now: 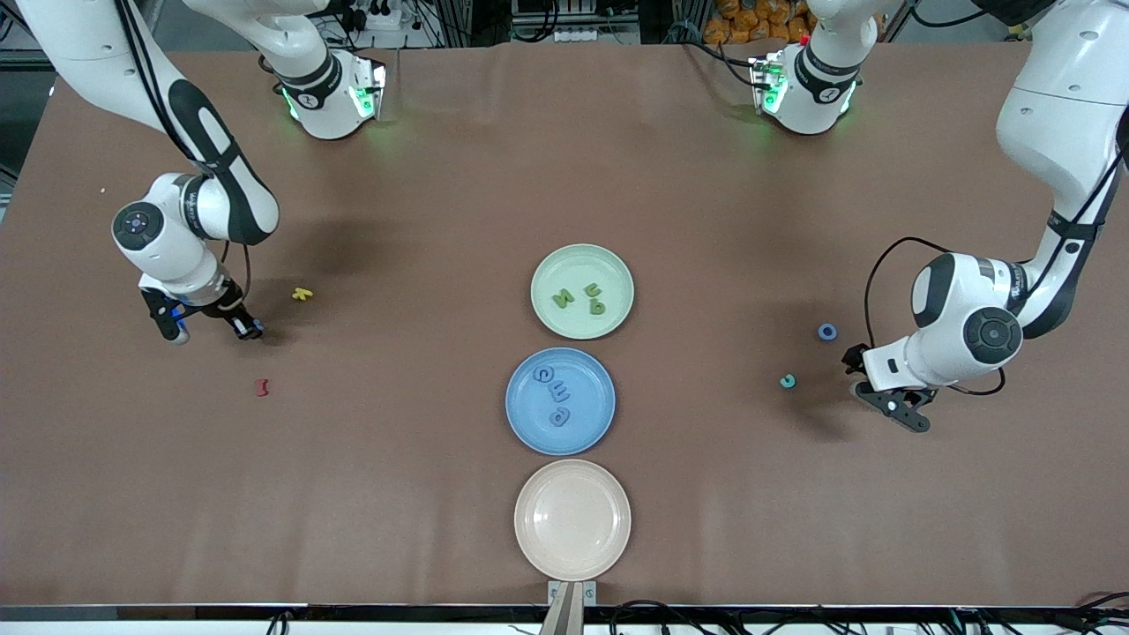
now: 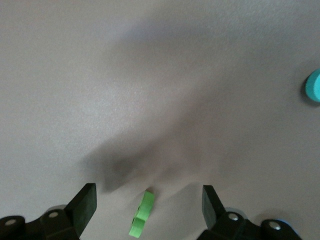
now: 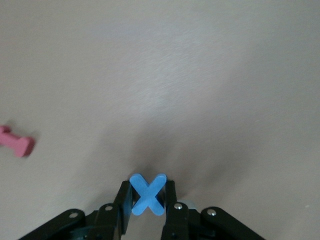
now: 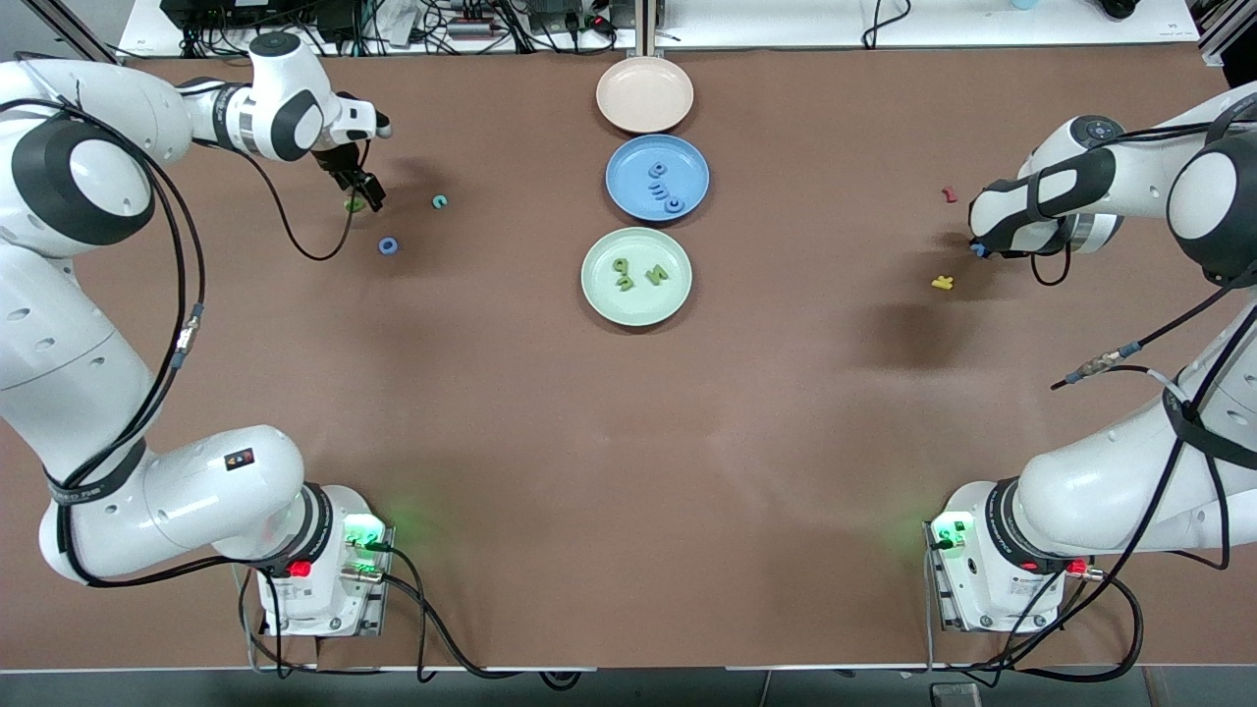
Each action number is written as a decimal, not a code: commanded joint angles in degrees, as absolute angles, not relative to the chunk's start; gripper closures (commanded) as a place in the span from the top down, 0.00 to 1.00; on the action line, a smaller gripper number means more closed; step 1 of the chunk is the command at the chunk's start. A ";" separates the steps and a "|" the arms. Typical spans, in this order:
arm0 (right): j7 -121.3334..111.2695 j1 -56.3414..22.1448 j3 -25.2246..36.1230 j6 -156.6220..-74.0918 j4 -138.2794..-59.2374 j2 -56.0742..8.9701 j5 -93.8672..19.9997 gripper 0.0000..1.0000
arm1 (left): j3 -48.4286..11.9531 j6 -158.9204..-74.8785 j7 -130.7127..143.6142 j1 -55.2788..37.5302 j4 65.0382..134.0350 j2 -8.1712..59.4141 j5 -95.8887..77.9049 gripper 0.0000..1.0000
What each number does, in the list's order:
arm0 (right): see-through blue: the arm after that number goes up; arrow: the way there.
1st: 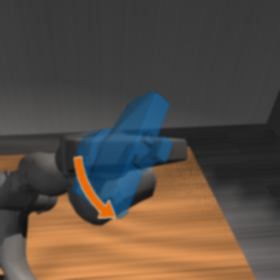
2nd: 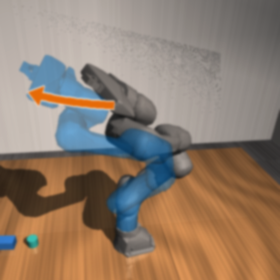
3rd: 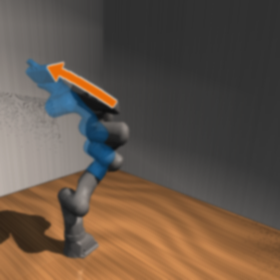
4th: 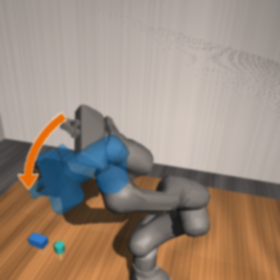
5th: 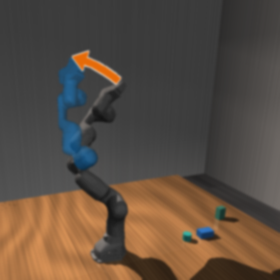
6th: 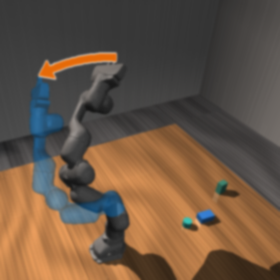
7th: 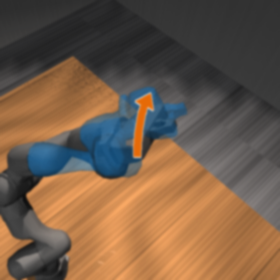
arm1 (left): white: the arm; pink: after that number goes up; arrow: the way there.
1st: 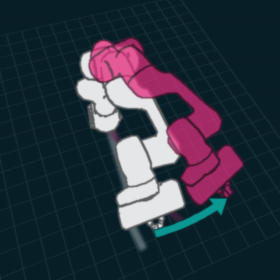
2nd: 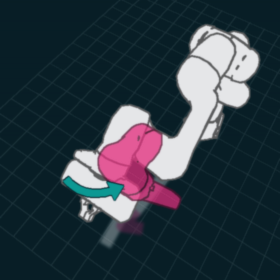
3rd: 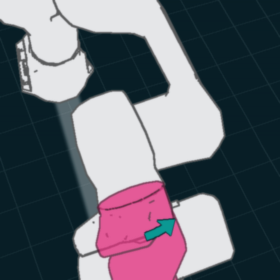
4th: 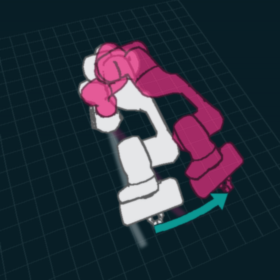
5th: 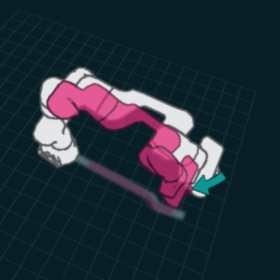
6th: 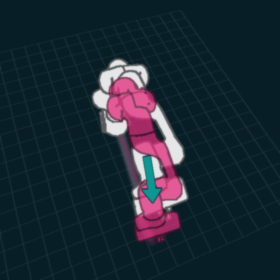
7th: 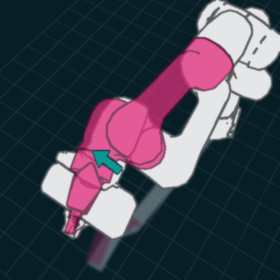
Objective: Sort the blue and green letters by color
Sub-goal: 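Grasp the blue 'x' with the right gripper while the left grasps green 'i'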
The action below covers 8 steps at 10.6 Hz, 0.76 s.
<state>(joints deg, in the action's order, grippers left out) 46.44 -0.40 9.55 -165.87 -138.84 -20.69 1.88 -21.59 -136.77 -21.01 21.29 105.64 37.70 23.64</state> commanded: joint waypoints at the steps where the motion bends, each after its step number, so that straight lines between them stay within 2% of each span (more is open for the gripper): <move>1: 47.64 0.88 5.72 -159.30 -134.93 -19.95 2.90 0.00 | -22.32 -136.32 -23.20 22.93 106.79 36.91 23.99 0.69; 3: 47.29 0.53 5.02 -154.79 -132.11 -19.08 2.90 0.00 | -22.32 -136.32 -23.91 23.11 106.79 37.00 23.99 0.27; 4: 47.20 0.35 3.53 -150.95 -129.58 -18.72 2.90 0.00 | -22.32 -136.32 -23.99 23.03 106.79 36.91 23.99 0.03; 6: 47.37 -2.62 1.41 -141.55 -122.29 -18.54 2.81 0.00 | -22.32 -136.32 -25.31 23.03 106.61 36.83 23.99 0.00; 8: 47.20 -6.92 0.01 -139.22 -117.97 -18.81 2.64 0.00 | -22.41 -136.32 -25.49 23.03 106.00 36.39 23.91 0.00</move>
<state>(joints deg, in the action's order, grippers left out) 46.56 -2.97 1.51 -142.44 -122.38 -19.04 1.90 -21.66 -136.80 -24.20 22.28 106.06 37.62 23.64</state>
